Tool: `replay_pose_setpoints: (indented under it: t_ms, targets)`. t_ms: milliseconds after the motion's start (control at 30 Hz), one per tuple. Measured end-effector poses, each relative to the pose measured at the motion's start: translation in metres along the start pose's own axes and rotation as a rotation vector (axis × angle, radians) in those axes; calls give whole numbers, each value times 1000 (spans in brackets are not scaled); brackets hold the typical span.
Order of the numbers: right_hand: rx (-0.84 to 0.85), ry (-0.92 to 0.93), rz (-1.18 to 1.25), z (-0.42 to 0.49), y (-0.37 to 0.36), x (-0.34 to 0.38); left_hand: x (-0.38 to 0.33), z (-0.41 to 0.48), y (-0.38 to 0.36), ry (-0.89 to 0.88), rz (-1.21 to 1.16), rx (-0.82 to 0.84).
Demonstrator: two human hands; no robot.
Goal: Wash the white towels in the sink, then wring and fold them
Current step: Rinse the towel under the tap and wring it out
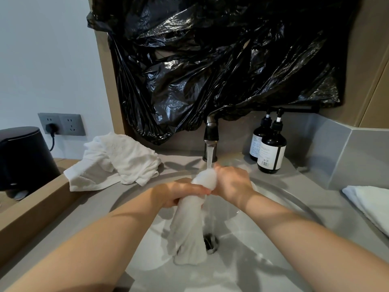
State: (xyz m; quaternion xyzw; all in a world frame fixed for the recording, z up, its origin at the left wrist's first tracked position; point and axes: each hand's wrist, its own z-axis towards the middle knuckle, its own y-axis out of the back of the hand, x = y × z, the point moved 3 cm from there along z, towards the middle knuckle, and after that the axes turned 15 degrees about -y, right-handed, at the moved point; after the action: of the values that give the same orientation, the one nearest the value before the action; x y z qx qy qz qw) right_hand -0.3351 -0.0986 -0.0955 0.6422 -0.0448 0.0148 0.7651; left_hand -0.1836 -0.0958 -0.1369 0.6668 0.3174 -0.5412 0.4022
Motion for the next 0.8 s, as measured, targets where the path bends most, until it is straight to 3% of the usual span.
replay_pose_setpoints:
  t_ms: [67,233,333,400,467,533,600,700,800]
  targets:
    - [58,-30,98,3,0,-5,-7,0,3,-81,13,-39]
    - [403,33,510,9,3,-23,-11,-7,24,-190,-3,-207]
    - [673,-158,1083,16,-12,-36,-9,-10,37,-256,0,-280]
    - [763,-331,1404,19,-26,-41,-9,-10,39,-273,-77,-296]
    - [761,-498,1468,16,-37,-41,-12,-12,38,-289,-165,-306]
    - [803,-545,1400,8,-39,-31,-16,-14,35,-304,-209,-307]
    - [951,-555,1417,-4,-35,-18,-18,-16,34,-286,-249,-320]
    - [1247,-417,1440,-16,-35,-8,-17,-17,37,-253,-288,-359]
    - [1346,-213,1408,-15,-39,-14,-18,-18,38,-288,-312,-391]
